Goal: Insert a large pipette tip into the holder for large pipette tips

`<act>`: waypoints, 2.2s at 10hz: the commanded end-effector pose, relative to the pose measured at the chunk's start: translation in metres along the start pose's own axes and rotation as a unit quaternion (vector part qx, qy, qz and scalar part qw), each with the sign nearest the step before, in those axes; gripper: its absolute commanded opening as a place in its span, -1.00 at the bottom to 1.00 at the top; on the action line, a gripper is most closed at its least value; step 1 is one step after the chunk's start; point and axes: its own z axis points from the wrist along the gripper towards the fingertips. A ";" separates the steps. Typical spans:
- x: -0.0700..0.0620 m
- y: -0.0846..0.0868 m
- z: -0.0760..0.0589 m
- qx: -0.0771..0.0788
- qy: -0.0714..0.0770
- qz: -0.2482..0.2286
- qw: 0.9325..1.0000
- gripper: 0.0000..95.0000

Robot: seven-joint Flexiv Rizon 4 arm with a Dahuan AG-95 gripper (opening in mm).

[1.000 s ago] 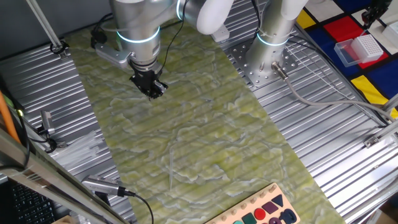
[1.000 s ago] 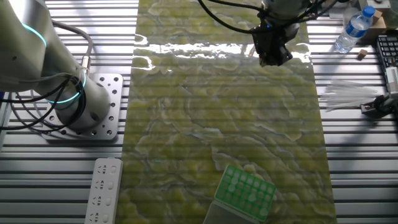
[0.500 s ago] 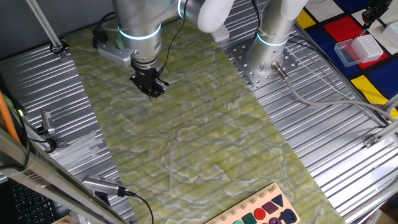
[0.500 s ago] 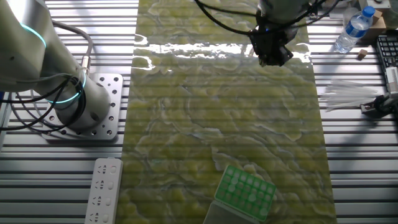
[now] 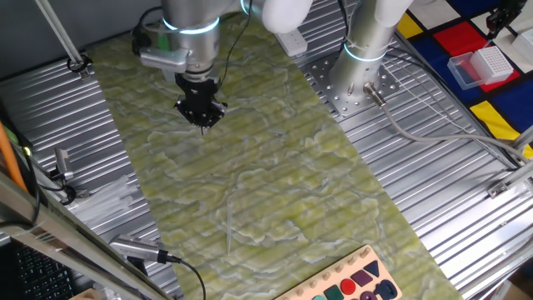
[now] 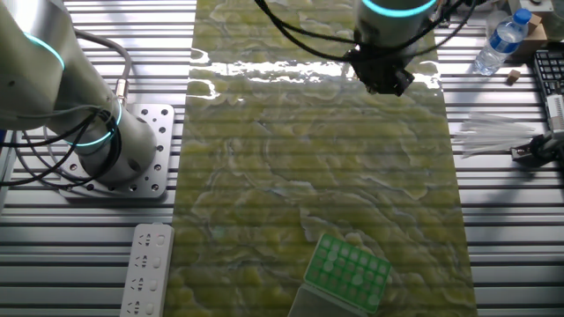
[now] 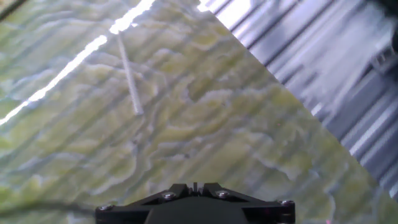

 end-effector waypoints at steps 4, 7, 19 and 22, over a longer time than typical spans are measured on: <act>-0.001 -0.001 0.001 -0.022 -0.011 -0.033 0.999 -1.00; -0.001 -0.001 0.001 -0.026 -0.010 -0.038 0.999 -1.00; -0.001 -0.001 0.001 -0.064 -0.045 -0.075 0.994 -1.00; -0.005 0.002 0.004 -0.063 -0.053 -0.069 0.994 -1.00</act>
